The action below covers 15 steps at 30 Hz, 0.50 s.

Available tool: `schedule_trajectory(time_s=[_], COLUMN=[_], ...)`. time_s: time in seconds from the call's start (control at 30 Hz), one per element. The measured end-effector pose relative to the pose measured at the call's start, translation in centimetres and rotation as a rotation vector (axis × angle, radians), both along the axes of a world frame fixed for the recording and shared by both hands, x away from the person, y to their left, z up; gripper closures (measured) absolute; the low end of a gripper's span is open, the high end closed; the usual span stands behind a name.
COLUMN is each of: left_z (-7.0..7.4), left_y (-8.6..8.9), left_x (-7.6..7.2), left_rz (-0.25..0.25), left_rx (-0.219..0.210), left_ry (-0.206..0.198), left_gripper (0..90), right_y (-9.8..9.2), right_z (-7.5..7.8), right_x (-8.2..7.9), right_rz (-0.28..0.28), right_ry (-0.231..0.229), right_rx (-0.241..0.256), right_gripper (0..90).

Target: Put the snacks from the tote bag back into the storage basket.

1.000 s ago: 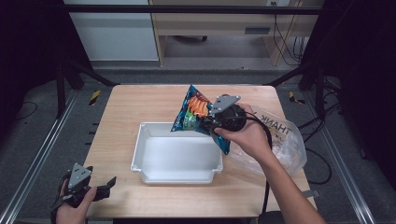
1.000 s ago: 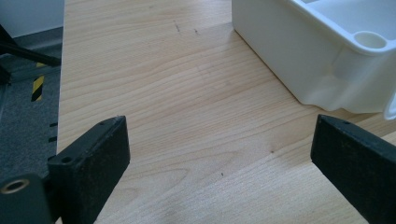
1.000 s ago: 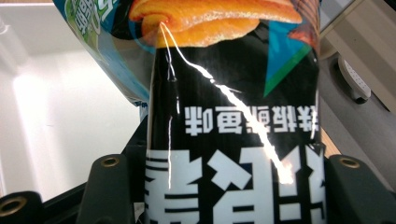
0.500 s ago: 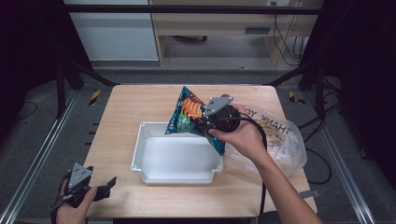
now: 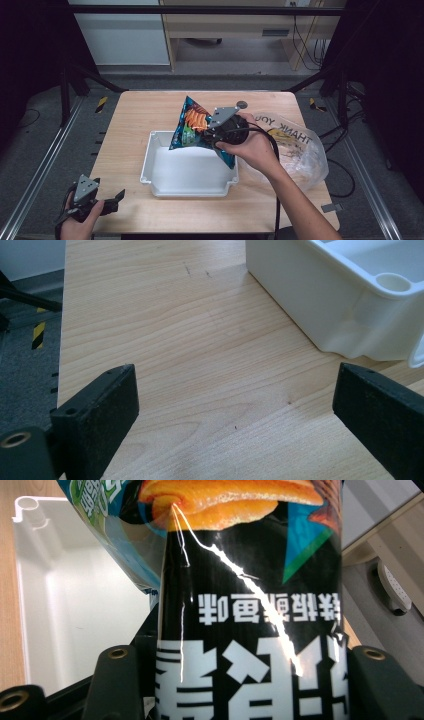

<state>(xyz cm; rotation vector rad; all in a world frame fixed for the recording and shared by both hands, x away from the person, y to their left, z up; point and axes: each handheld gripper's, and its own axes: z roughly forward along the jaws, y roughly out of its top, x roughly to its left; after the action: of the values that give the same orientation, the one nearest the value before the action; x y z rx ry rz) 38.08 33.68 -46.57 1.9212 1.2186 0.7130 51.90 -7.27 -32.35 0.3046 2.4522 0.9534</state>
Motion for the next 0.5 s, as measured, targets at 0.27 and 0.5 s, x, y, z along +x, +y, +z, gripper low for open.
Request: schedule_trajectory(time_s=[0.27,0.5], left_z=[0.0,0.0], left_y=[0.0,0.1], left_x=[0.0,0.0], left_rz=[0.002,0.004], left_rx=[0.0,-0.004], left_ry=[-0.001,-0.002], left_gripper=[4.1,4.1], right_y=[1.0,1.5], right_z=[-0.2,-0.5], right_x=[-0.3,-0.4], right_rz=[0.027,0.041], right_ry=[0.003,0.006], right_rx=[-0.017,-0.026], right_gripper=[42.2,42.2])
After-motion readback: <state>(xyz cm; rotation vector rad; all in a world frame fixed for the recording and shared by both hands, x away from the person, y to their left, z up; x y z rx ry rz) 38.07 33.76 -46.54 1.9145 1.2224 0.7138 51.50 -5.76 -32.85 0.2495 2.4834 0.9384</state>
